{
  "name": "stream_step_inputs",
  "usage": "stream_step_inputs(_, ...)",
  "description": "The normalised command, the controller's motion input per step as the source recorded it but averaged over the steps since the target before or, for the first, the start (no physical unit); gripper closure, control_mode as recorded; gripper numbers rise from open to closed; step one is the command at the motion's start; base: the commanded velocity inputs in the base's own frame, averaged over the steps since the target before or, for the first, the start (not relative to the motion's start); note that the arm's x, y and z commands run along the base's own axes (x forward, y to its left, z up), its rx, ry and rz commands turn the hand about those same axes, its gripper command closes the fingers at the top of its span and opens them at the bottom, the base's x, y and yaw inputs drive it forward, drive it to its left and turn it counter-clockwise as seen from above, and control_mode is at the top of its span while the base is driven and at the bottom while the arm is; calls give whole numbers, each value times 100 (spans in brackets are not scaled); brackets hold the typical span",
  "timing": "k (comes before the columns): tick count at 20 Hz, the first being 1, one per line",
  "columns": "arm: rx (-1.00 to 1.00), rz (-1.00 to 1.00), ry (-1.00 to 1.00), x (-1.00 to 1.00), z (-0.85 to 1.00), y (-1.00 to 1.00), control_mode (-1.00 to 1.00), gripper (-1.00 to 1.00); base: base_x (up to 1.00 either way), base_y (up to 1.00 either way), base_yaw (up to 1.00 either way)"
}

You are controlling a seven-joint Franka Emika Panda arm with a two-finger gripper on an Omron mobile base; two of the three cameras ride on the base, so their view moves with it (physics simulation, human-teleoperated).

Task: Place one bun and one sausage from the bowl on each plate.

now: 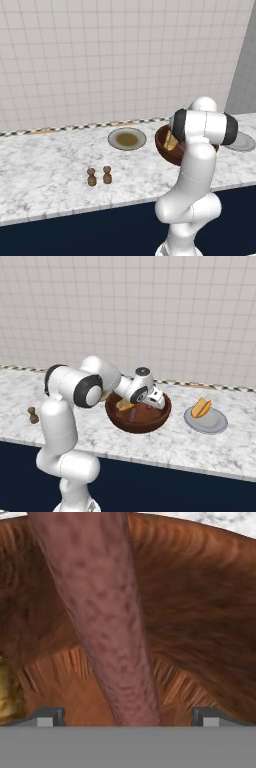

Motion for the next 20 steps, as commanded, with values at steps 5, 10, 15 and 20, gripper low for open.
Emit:
stream_step_inputs(5,0,0,0,16,-15,0,-100,-100,0,0,0)
stream_step_inputs(10,0,-1,-2,5,-10,2,-100,-100,0,0,0)
stream_step_inputs(15,0,0,0,0,0,0,-100,-100,0,0,0)
stream_step_inputs(20,0,0,0,0,0,0,-100,100,0,0,0)
